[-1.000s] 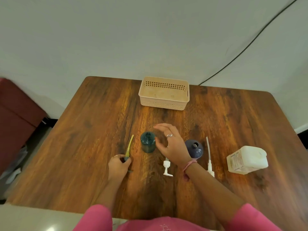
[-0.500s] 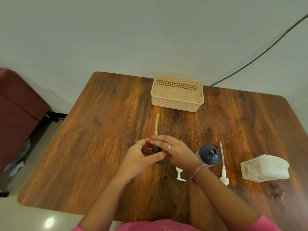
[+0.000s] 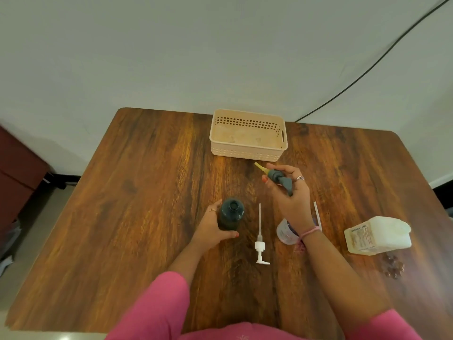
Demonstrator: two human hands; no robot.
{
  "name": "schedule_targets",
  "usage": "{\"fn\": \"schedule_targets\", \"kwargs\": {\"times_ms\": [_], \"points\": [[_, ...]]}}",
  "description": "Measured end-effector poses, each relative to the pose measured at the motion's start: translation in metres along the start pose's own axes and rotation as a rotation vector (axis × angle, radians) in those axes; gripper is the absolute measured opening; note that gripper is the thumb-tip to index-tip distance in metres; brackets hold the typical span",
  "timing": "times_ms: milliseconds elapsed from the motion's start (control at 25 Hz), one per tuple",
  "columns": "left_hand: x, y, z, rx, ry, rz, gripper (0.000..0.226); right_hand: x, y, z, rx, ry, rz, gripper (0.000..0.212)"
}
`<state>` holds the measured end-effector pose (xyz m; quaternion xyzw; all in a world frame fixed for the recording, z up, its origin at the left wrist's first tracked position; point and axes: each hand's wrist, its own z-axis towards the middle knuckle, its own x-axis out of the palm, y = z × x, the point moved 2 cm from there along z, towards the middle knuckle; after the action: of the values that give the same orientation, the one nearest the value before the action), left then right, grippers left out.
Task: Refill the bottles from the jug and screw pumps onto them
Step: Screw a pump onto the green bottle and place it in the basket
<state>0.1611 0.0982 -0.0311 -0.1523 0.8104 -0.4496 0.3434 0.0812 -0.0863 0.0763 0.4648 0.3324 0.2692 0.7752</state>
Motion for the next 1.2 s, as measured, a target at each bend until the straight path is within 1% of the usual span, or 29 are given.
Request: {"fn": "schedule_targets", "kwargs": {"times_ms": [120,200,360,480,600,680,880,960,1080,1200], "points": [[0.009,0.004,0.009,0.032,-0.052,-0.029,0.082,-0.001,-0.006,0.003,0.087,-0.040,0.018,0.029],[0.010,0.006,0.009,0.036,-0.077,-0.068,0.074,-0.003,-0.005,0.007,0.114,-0.044,0.068,0.029],[0.008,-0.003,0.008,0.056,-0.142,-0.108,0.070,-0.015,0.009,0.021,0.169,-0.047,0.196,0.024],[0.007,-0.025,0.004,0.060,-0.192,-0.200,0.073,-0.031,0.025,0.042,0.148,-0.064,0.163,0.029],[0.005,-0.056,0.001,0.126,-0.232,-0.298,0.073,-0.052,0.045,0.066,0.130,-0.045,0.199,0.023],[0.002,-0.081,0.001,0.180,-0.286,-0.286,0.071,-0.068,0.063,0.083,0.107,-0.022,0.247,0.024],[-0.003,-0.138,0.008,0.299,-0.398,-0.270,0.067,-0.106,0.109,0.120,0.030,0.020,0.357,0.038],[-0.004,-0.158,0.011,0.317,-0.437,-0.282,0.065,-0.118,0.126,0.130,-0.016,0.043,0.378,0.036],[-0.004,-0.187,0.013,0.347,-0.467,-0.314,0.070,-0.133,0.143,0.144,-0.080,0.077,0.363,0.031],[-0.004,-0.212,0.015,0.351,-0.476,-0.332,0.073,-0.145,0.157,0.154,-0.138,0.112,0.316,0.033]]}}
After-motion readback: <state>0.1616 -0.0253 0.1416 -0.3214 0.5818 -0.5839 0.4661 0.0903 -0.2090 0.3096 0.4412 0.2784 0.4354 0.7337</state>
